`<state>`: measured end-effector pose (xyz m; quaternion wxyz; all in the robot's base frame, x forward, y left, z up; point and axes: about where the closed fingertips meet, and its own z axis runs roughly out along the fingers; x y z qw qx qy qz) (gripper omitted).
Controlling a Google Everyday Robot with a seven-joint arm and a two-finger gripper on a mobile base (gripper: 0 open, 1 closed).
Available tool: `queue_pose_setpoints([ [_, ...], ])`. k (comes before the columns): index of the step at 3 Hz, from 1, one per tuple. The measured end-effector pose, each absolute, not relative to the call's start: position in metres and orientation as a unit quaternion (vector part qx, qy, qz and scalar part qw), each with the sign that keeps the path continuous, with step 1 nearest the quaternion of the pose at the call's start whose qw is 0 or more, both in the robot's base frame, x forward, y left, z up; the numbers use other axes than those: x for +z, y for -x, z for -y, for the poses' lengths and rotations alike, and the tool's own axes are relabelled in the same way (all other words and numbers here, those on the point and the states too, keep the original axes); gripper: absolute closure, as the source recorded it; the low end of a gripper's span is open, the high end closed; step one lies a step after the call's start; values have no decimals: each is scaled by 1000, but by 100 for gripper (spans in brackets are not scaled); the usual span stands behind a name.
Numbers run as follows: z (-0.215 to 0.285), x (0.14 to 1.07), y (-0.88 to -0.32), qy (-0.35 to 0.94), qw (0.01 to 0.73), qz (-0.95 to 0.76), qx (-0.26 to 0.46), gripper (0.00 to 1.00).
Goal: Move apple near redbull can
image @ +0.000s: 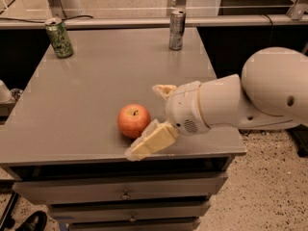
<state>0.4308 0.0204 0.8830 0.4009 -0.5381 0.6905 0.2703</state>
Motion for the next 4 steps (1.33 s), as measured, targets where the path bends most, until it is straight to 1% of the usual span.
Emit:
queue_pose_setpoints([
  [1, -46, 871, -439, 537, 416, -677, 282, 0],
  [2, -56, 853, -446, 537, 419, -674, 285, 16],
  [4, -43, 843, -465, 530, 426, -680, 273, 62],
])
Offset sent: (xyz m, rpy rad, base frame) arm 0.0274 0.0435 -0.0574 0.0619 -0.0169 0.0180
